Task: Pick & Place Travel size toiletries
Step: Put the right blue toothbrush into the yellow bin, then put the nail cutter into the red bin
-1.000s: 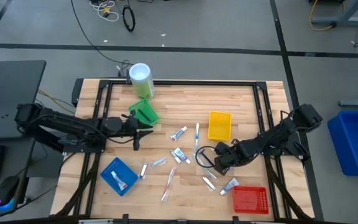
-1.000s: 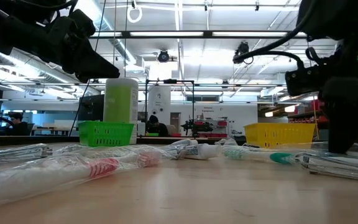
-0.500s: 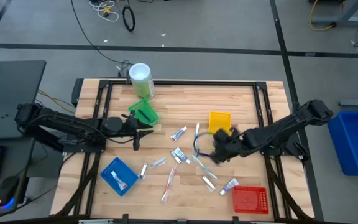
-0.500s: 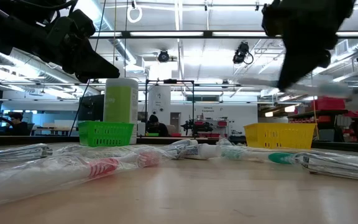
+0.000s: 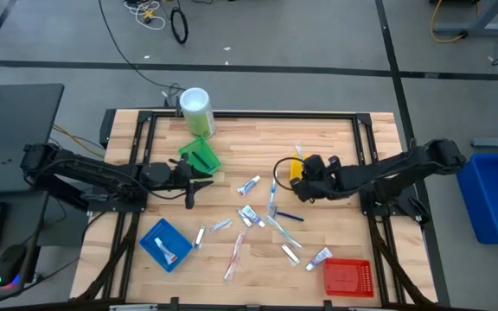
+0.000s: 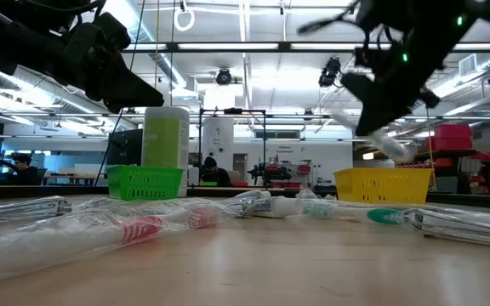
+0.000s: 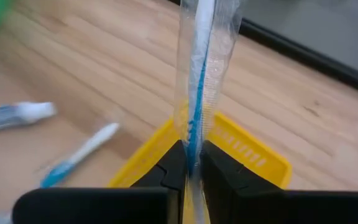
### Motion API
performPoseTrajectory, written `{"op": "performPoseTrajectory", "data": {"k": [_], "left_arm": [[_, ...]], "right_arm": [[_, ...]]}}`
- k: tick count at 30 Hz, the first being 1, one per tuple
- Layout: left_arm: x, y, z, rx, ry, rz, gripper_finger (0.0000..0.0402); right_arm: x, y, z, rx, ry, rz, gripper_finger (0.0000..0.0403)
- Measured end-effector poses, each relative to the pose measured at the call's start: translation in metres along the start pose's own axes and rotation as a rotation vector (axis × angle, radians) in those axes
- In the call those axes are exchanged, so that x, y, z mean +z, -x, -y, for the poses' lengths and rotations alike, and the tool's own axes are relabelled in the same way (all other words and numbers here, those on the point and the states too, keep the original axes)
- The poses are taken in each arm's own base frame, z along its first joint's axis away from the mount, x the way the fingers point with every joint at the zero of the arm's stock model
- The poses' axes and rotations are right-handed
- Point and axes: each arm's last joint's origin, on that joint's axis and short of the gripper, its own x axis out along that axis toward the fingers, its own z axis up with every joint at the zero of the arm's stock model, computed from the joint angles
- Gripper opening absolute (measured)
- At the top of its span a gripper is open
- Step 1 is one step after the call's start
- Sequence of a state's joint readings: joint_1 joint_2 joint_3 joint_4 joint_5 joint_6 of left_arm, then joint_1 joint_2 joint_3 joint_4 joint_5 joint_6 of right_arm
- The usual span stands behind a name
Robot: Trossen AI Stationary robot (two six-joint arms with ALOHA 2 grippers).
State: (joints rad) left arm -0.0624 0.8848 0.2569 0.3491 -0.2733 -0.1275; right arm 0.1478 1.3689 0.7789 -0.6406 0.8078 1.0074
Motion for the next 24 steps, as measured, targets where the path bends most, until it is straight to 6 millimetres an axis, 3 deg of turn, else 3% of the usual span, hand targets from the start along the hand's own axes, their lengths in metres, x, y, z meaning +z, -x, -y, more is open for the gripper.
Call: {"op": "performPoseTrajectory", "data": {"k": [8,15,24], "left_arm": [[0.0,0.0,0.0,0.0,-0.002,0.0,0.01],[0.0,0.0,0.0,0.0,0.0,0.0,0.0099],[0.0,0.0,0.0,0.0,0.0,0.0,0.01]], "right_arm": [[-0.025,-0.034,0.009,0.12,0.033,-0.016,0.0044],[-0.032,-0.041,0.016,0.136,0.085,-0.077,0.007],[-0.032,-0.041,0.016,0.139,0.105,-0.083,0.0151]]}}
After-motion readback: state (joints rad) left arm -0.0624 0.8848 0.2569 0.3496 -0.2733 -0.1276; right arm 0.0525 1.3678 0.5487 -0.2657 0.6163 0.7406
